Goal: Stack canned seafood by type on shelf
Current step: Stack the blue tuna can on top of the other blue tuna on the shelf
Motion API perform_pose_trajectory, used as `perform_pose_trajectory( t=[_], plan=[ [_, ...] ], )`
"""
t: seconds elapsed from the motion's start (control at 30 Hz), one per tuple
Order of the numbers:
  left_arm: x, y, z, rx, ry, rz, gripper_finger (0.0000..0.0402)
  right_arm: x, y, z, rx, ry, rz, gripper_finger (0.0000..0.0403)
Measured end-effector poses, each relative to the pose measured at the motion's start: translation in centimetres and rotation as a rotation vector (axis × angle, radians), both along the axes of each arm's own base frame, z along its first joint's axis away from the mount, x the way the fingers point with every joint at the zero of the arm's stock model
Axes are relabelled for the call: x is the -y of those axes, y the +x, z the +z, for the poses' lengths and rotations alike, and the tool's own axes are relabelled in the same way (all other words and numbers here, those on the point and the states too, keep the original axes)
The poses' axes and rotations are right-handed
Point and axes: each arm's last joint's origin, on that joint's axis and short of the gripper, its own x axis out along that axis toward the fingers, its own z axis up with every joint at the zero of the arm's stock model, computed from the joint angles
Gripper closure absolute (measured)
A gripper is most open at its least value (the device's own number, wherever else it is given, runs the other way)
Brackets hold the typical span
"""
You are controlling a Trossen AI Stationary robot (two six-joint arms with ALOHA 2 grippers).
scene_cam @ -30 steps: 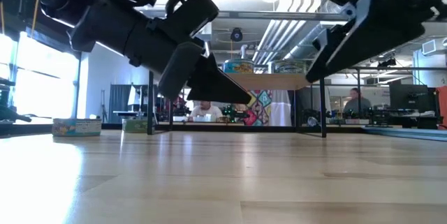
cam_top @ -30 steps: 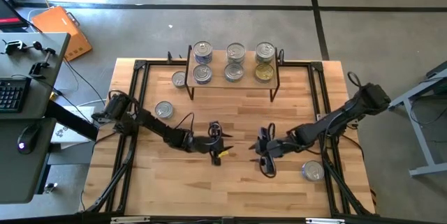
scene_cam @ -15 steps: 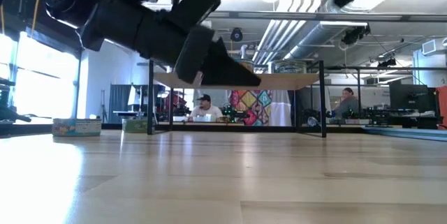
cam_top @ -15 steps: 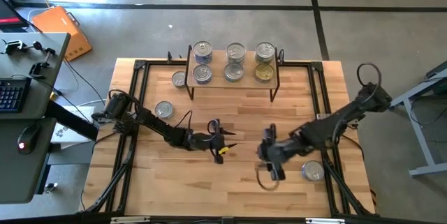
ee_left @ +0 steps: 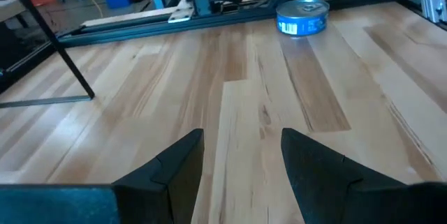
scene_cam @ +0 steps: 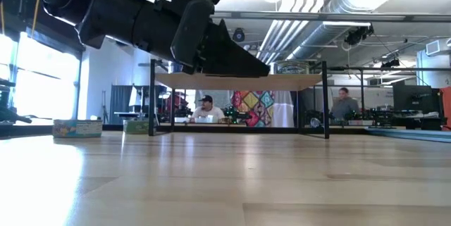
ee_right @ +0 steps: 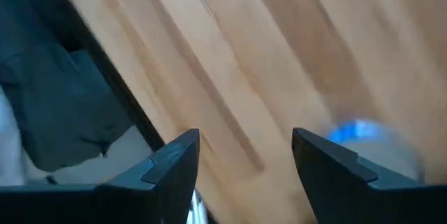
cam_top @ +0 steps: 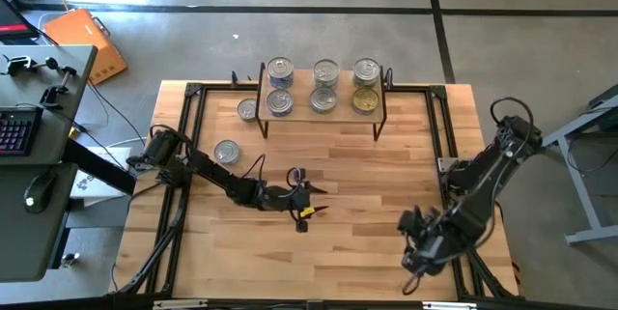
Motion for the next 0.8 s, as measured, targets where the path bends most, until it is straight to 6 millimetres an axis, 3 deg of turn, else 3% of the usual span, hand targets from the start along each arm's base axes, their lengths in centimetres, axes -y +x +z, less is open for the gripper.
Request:
perform_pose_trajectory(
  t=[0.17, 0.33, 0.53, 0.7, 0.8],
  plan=[
    [0.1, 0.0, 0.0, -0.002, 0.015, -0.008, 0.0218, -0.4, -2.0, -2.7, -0.105, -0.013, -0.113, 0.0183],
    [0.3, -0.1, 0.0, -0.005, 0.031, -0.017, 0.0218, 0.6, -3.2, -5.5, -0.253, -0.043, -0.164, 0.02],
    [0.2, -0.1, 0.0, -0.007, 0.052, -0.021, 0.0218, 1.8, -4.5, -8.6, -0.393, -0.062, -0.192, 0.0286],
    [0.2, -0.1, 0.0, -0.012, 0.098, -0.034, 0.0218, 2.2, -4.3, -10.3, -0.352, -0.017, -0.192, 0.0379],
    [0.6, -0.3, 0.4, -0.016, 0.137, -0.052, 0.0218, 2.2, -3.3, -10.6, -0.234, 0.017, -0.175, 0.0395]
  ],
)
